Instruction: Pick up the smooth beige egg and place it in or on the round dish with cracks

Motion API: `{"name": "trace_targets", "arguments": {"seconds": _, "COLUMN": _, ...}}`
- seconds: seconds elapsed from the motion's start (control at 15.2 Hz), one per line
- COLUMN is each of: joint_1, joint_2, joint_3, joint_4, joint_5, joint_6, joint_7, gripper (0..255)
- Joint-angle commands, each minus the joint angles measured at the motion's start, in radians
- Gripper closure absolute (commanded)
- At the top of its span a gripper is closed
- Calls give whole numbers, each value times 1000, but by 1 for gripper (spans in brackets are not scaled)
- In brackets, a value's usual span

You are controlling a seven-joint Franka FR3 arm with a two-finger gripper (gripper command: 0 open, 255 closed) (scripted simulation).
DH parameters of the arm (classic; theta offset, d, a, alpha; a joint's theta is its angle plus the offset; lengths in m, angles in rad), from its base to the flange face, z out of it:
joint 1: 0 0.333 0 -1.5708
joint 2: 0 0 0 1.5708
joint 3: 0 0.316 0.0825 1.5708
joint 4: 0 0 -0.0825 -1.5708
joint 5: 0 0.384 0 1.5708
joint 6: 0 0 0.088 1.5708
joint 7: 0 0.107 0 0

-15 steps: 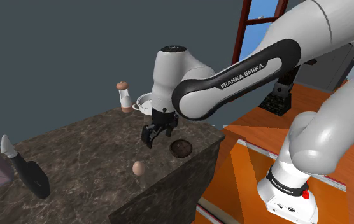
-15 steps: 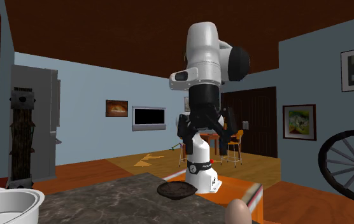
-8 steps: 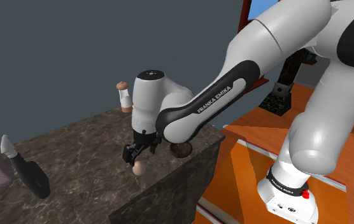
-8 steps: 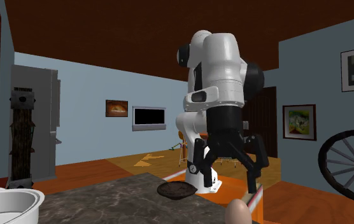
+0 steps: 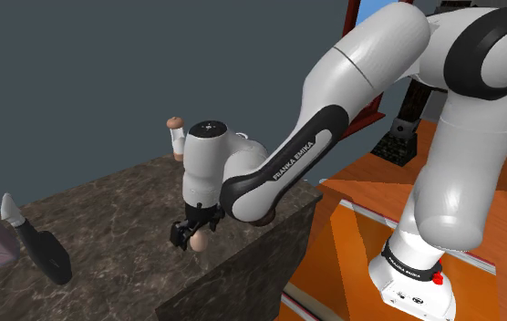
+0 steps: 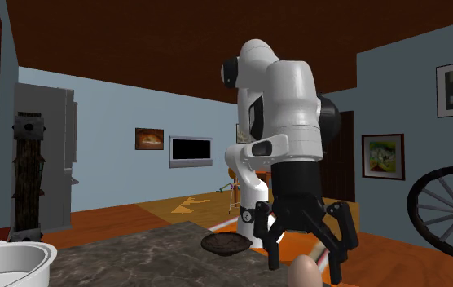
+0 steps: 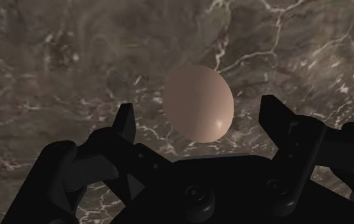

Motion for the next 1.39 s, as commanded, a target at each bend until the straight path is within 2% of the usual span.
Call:
{"name": "trace_targets", "arguments": {"seconds": 0.0, "joint_1": 4, "joint_2": 18, "joint_3": -4, "joint_4": 4, "joint_5": -17, "joint_6": 12, "joint_7": 11, "gripper": 0}}
{"name": "trace_targets", "arguments": {"seconds": 0.46, "joint_1": 4, "joint_2": 17, "joint_3": -5, "joint_4": 4, "joint_5": -17, "joint_6": 12, "joint_7": 11, "gripper": 0}}
{"name": "trace_targets", "arguments": {"seconds": 0.53, "joint_1": 4, "joint_2": 17, "joint_3": -5, "joint_4": 4, "joint_5": -17, "joint_6": 12, "joint_7": 11, "gripper": 255}}
{"name": "trace_targets", "arguments": {"seconds": 1.12, "joint_1": 4, "joint_2": 18, "joint_3": -5, "joint_4": 4, "joint_5": -17, "joint_6": 12, "joint_7": 11, "gripper": 255}}
{"name": "trace_targets", "arguments": {"seconds": 1.32, "joint_1": -3, "joint_2": -13, "joint_3": 4, "joint_4": 14, "joint_5": 14, "joint_6": -25, "joint_7": -10, "gripper": 255}}
